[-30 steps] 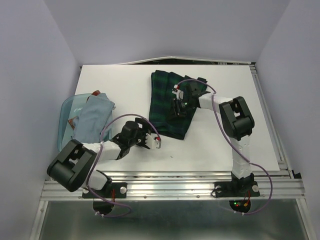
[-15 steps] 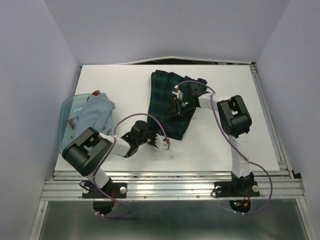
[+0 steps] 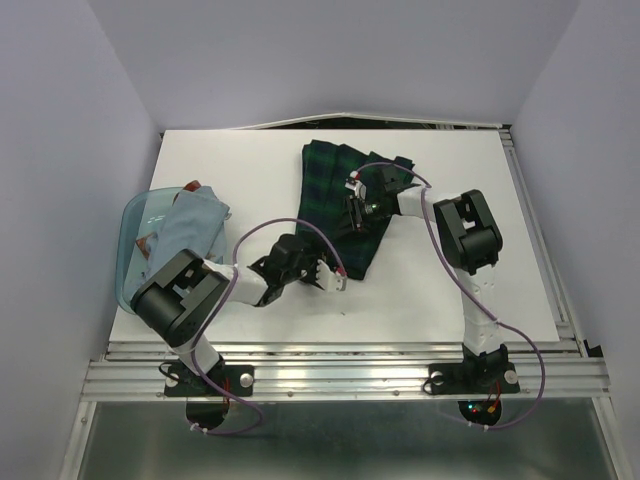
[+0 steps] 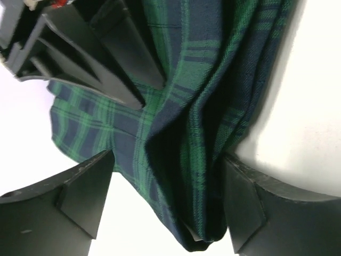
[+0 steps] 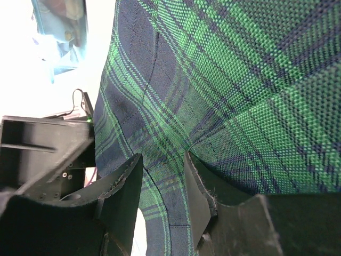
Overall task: Fold and stack the skirts
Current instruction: Fold the skirt
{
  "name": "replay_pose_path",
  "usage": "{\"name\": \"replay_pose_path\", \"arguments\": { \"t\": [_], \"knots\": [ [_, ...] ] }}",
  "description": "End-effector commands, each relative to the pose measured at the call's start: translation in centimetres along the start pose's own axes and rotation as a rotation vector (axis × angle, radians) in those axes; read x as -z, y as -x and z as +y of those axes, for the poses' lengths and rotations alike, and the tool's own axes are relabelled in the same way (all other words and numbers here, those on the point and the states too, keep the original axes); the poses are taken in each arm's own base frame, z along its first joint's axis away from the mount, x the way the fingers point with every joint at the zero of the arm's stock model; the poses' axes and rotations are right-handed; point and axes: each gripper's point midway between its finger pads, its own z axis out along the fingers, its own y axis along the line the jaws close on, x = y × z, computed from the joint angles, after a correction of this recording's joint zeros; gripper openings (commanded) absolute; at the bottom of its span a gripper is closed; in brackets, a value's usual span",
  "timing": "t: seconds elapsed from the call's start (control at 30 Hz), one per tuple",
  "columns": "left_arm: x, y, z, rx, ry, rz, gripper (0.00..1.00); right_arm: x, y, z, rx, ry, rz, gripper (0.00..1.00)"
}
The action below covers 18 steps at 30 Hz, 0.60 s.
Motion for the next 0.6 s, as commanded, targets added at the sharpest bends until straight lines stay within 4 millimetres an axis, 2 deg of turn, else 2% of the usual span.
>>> {"name": "replay_pose_path", "arguments": {
  "t": [0.0, 0.23, 0.4, 0.57],
  "knots": [
    [-0.5, 2.0, 1.3, 0.054, -0.020, -0.054, 0.80, -2.1, -4.6, -7.3, -0.099, -0.221, 0.087, 0.44],
    [-1.6, 2.1, 2.5, 0.105, -0.046, -0.019, 0.52, -1.6, -4.9, -7.3, -0.107, -0.221, 0.085, 0.43],
    [-1.9, 1.8, 1.6, 0.124, -0.125, 0.014, 0.32, -1.5, -4.8, -6.9, -0.100, -0.208, 0.085, 0.43],
    [-1.3, 2.5, 0.2, 0.161, -0.256, 0.008, 0.03, -0.6, -3.2, -5.2, -0.044, -0.204, 0.054, 0.45]
  ]
}}
